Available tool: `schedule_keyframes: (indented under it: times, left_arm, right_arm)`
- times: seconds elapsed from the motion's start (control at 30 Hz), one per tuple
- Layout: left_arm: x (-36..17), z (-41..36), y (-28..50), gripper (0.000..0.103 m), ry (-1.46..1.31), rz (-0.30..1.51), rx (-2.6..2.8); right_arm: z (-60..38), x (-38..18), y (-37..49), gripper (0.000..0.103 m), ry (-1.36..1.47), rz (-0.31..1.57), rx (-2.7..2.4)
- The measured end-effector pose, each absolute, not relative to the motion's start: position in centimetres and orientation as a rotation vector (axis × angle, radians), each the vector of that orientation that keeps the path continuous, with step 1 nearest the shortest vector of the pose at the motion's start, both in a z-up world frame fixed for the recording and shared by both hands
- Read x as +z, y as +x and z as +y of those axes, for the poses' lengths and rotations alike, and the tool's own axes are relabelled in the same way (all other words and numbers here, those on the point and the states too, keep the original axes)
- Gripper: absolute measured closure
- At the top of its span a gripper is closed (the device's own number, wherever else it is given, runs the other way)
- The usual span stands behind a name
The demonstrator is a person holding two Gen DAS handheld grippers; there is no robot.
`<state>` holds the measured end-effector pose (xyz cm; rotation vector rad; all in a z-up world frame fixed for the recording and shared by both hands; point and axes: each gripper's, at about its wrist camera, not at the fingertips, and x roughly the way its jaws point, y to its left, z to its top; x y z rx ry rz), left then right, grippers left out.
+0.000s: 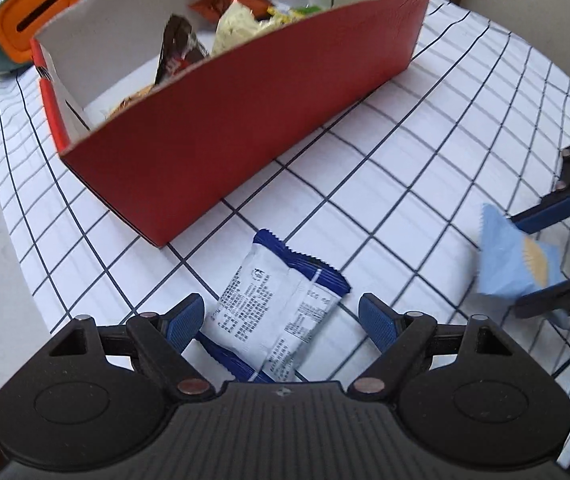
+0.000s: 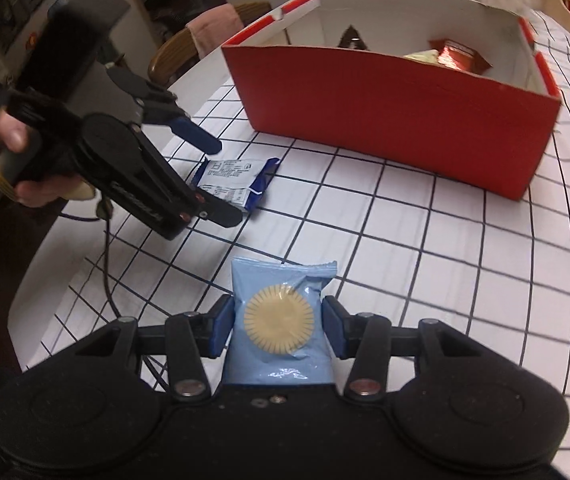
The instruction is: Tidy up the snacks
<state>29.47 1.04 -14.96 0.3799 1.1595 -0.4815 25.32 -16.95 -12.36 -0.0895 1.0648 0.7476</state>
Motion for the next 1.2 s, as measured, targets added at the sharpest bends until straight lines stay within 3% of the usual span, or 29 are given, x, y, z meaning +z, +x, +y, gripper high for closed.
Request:
schedule_keyframes:
  times: [0.27,0.43,0.6,1.2]
  left_arm:
    - [-15.7,1.7,30.0,0.020,0.314,1.187,-0.443]
    - [-15.4,1.9,29.7,0.033,0.271,1.179,-0.387]
    - [-15.0,1.4,28.8,0.052,0.228,1.170,-0.323]
    - [-12.1,0.7,24.7,0.055,0.078,1.127,-0.125]
  right_arm:
    - [-17.5,-12.2,25.1,0.056,-0.021,1.066,0.744]
    - [-17.4,-12.2,25.0,0.056,-0.010,1.059,0.735]
    - [-17.5,-12.1,24.8,0.056,-0.009,1.061,0.699]
    - [-18.5,-10.2,23.6,0.056,0.015,1.020,0.536]
